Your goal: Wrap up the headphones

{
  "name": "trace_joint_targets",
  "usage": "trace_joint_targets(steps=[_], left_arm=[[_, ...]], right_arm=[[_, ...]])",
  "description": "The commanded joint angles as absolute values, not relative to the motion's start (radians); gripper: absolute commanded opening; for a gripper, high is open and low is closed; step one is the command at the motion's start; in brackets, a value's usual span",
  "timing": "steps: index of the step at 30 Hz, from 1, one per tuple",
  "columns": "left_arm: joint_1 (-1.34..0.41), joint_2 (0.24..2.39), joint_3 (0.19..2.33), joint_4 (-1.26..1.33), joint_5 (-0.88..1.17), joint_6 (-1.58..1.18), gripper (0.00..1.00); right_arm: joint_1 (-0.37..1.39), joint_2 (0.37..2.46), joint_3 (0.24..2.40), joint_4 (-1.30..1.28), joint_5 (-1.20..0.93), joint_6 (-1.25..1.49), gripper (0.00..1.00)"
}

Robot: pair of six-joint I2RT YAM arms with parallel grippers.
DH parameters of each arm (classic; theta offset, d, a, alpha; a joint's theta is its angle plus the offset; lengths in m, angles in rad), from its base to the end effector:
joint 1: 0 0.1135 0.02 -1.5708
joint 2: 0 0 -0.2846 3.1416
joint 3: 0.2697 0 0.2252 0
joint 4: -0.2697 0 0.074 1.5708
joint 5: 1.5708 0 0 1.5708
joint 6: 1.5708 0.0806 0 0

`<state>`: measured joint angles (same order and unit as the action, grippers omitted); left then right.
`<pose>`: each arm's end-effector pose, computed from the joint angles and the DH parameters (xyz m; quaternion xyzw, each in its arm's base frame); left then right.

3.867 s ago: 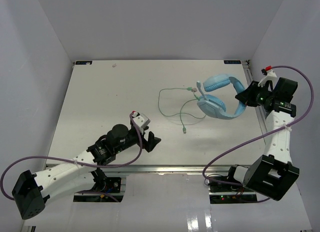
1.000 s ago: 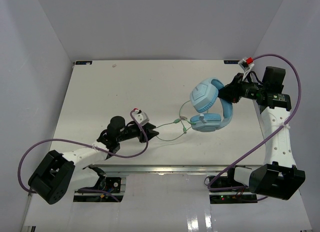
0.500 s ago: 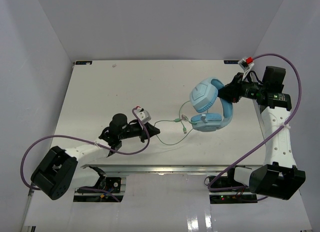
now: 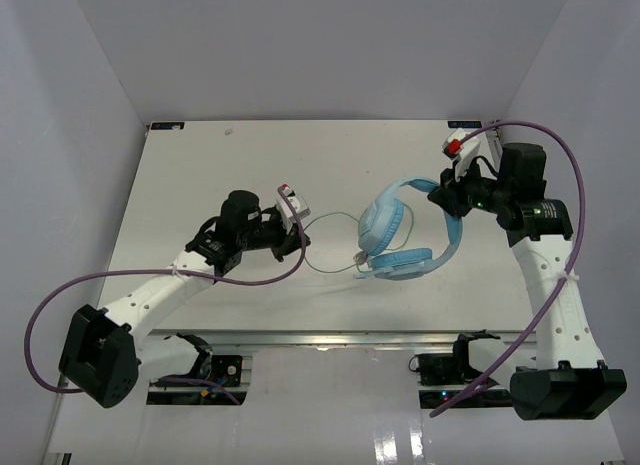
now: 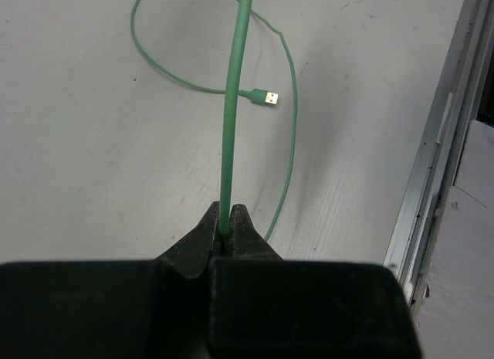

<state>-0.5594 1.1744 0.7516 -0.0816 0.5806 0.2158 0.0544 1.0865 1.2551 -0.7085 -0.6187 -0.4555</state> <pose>0.1939 -0.1736 0.2734 0.4466 0.7089 -0.3261 0.4377 0.2083 0.0582 0.3892 -0.3542 0.7641 0.1660 0.5129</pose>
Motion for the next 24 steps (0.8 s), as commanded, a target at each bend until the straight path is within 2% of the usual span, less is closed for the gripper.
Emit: trace_joint_targets(steps=[1,8,14,18,24], left_arm=[[-0.555,1.133,0.853,-0.258,0.502,0.240,0.00],[-0.555,1.139,1.015,-0.411,0.493,0.140,0.00],[-0.555,1.159,1.151,-0.462,0.674,0.022,0.00],[-0.555,1.157,1.173,-0.463,0.813,-0.049,0.00],[-0.557,1.131,1.174,-0.471,0.905,-0.110,0.00]], right_arm=[[0.072,1.042,1.231,-0.652,-0.420,-0.497,0.08],[0.109,1.008,1.131,-0.555,-0.189,-0.532,0.08],[0.160,1.012,1.078,-0.462,-0.012,-0.490,0.08],[0.195,1.025,1.065,-0.400,0.102,-0.450,0.08],[0.256,1.087,1.095,-0.344,0.225,-0.382,0.08]])
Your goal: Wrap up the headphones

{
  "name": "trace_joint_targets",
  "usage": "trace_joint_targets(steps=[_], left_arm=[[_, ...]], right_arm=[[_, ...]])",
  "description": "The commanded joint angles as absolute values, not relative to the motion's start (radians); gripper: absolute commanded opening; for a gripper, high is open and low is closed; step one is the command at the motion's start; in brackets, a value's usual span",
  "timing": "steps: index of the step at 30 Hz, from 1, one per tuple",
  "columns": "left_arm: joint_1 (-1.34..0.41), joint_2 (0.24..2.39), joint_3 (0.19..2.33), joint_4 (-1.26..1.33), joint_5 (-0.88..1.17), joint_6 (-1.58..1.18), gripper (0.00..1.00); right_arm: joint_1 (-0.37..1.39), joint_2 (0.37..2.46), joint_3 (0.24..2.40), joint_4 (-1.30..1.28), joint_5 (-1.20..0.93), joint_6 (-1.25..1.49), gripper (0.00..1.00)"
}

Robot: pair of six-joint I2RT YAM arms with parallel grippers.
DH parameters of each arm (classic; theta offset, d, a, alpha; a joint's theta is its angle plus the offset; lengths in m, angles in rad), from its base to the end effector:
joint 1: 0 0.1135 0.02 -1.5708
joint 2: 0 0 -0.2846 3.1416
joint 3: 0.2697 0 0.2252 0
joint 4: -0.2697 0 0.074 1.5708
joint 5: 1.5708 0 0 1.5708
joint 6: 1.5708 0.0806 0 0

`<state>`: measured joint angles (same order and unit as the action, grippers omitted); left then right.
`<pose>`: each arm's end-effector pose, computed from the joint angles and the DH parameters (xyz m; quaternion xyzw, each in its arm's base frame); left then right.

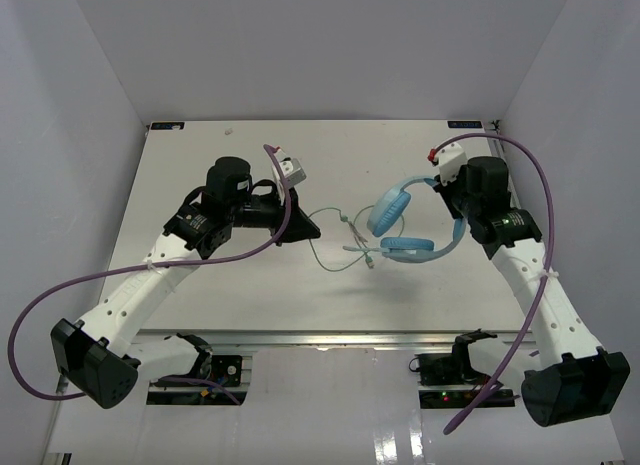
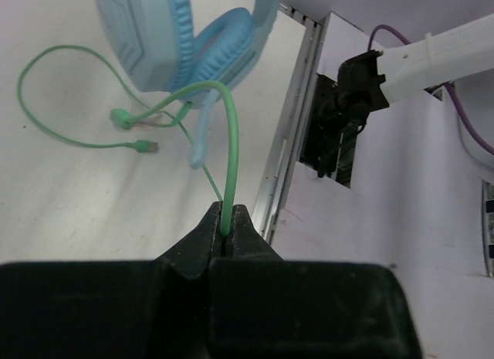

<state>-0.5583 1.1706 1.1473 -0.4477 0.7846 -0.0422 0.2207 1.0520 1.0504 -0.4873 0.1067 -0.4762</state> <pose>0.1770 -0.1777 0.3711 0.3942 0.7107 -0.4542 0.3649 0.2284 0.0424 0.3479 -0.2665 0.8139 -0.1109 0.5042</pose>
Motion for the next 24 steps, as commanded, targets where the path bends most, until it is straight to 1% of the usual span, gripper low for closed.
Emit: trace_joint_targets(steps=[1,8,13,16,24], left_arm=[[-0.557,1.127,1.170,-0.476,0.910,-0.109,0.00],[-0.578,1.137,1.154,-0.477,0.925,-0.154,0.00],[-0.607,1.155,1.151,-0.417,0.873,-0.248,0.00],[-0.646,1.170,1.147,-0.372,0.848,-0.296,0.00],[-0.812,1.245,1.129,-0.278,0.721,-0.358,0.00]], right_arm=[[0.265,1.094,1.103,-0.339,0.229,-0.376,0.08],[0.357,1.180,1.191,-0.332,0.339,-0.299,0.08],[0.404,1.241,1.256,-0.353,0.340,-0.213,0.08],[0.409,1.284,1.310,-0.363,0.342,-0.095,0.08],[0.401,1.371,1.398,-0.369,0.316,0.095,0.08]])
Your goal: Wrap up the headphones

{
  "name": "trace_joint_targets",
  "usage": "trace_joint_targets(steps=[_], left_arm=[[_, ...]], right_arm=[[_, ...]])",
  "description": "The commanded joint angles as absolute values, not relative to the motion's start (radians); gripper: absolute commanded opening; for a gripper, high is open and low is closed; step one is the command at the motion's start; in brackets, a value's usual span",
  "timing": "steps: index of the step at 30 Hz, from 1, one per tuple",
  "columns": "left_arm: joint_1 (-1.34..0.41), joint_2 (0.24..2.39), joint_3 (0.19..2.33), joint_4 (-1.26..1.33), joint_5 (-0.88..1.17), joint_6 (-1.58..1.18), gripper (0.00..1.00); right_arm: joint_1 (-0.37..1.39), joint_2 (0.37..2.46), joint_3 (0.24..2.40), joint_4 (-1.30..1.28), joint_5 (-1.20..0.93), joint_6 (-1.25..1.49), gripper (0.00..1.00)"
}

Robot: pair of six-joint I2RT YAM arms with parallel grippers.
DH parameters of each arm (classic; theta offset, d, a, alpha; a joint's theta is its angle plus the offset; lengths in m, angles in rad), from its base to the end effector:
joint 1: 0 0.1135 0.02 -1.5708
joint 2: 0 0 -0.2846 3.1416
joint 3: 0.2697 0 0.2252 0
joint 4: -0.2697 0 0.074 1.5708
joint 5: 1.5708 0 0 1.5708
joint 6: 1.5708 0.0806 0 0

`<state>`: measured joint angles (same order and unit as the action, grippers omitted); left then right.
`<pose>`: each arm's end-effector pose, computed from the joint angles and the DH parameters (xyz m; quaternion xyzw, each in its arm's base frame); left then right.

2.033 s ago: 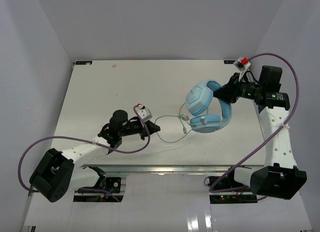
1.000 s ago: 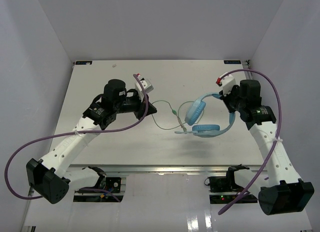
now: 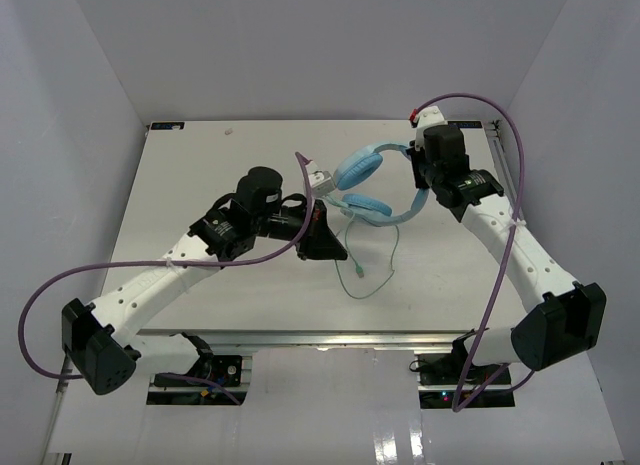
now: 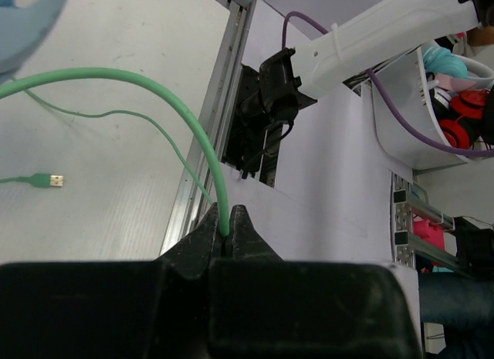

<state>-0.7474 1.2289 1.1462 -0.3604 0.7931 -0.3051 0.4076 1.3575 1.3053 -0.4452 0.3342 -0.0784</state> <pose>0.1544 -0.2214 0.3675 0.3724 0.7153 -0.5299 0.2623 0.2966 0.0992 0.3686 -0.1214 0.8430 -0.0584 0.5208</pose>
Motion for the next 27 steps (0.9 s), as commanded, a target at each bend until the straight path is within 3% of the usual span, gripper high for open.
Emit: trace_joint_targets(steps=[1,14,19,24,27], left_arm=[[-0.825,1.248,1.118,-0.264,0.706,-0.364,0.00],[-0.972,1.323,0.996,-0.089,0.520,-0.368,0.01],[-1.014,1.369,0.988,-0.042,0.443,-0.334,0.15],[-1.023,1.405,0.965,0.067,0.348,-0.309,0.36],[-1.023,1.415,0.943,0.138,0.323,-0.300,0.42]], right_arm=[[0.398,1.379,1.405,-0.370,0.305,0.111,0.08],[0.262,1.356,1.411,-0.378,0.052,0.266,0.08],[0.222,1.339,1.402,-0.378,-0.073,0.319,0.08],[0.145,1.301,1.343,-0.360,-0.233,0.420,0.08],[0.105,1.279,1.305,-0.341,-0.326,0.459,0.08]])
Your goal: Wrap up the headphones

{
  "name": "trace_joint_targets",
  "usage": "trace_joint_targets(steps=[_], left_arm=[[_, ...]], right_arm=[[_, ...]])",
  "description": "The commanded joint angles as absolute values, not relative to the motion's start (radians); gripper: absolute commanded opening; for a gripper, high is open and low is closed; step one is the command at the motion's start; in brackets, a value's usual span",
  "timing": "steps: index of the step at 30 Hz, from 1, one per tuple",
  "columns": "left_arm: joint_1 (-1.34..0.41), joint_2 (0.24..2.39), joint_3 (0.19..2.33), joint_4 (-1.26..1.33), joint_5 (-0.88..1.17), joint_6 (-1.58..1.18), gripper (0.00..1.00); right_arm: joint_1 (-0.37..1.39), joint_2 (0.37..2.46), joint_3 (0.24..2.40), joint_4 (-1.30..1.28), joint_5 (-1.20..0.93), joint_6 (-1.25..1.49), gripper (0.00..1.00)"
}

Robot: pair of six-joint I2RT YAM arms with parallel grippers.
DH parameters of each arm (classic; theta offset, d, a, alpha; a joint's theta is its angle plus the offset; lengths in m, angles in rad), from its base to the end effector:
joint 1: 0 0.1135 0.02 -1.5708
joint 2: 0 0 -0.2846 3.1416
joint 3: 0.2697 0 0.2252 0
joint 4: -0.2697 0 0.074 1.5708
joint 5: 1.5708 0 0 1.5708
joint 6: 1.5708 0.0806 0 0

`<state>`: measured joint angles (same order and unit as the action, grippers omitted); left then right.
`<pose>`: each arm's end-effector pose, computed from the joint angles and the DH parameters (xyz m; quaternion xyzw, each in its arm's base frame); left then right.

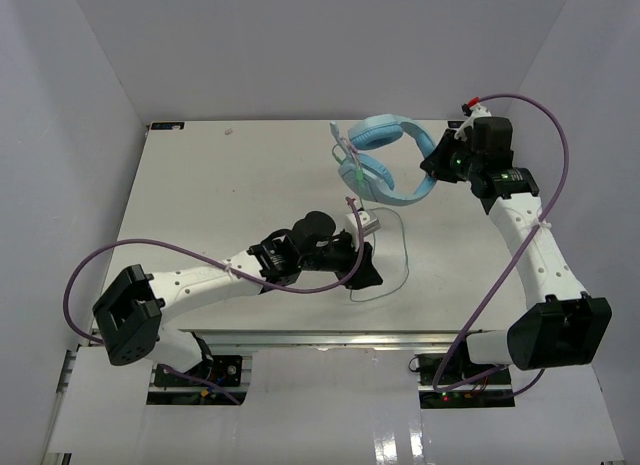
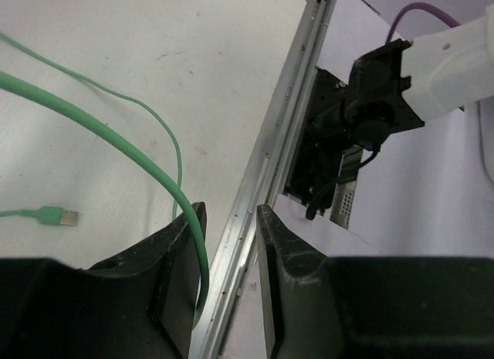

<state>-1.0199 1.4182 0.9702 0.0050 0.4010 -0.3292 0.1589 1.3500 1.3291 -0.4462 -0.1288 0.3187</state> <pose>0.1471 -0.2996 0.2913 0.3806 0.7433 -0.4586 0.3039 0.3078 0.0598 0.3773 0.0342 0.8498 0.1770 0.4954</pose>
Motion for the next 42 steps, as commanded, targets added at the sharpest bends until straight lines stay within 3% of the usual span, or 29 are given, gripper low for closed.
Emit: trace_joint_targets(steps=[1,12,23,34,42], left_arm=[[-1.023,1.419,0.936,0.141,0.320,-0.297,0.44],[-1.048,1.379,0.717,0.358,0.254,-0.222,0.59],[-1.049,1.344,0.526,0.536,0.202,-0.211,0.60],[-1.058,1.459,0.511,0.836,0.261,-0.278,0.59],[-1.093,1.391,0.373,1.005,0.211,-0.222,0.62]], right_arm=[[0.096,1.274,1.301,-0.341,-0.329,0.465,0.08],[0.056,1.232,1.295,-0.341,-0.421,0.497,0.08],[0.013,1.222,1.303,-0.338,-0.505,0.531,0.08],[-0.026,1.204,1.319,-0.334,-0.555,0.565,0.08],[-0.028,1.218,1.321,-0.333,-0.569,0.573,0.08]])
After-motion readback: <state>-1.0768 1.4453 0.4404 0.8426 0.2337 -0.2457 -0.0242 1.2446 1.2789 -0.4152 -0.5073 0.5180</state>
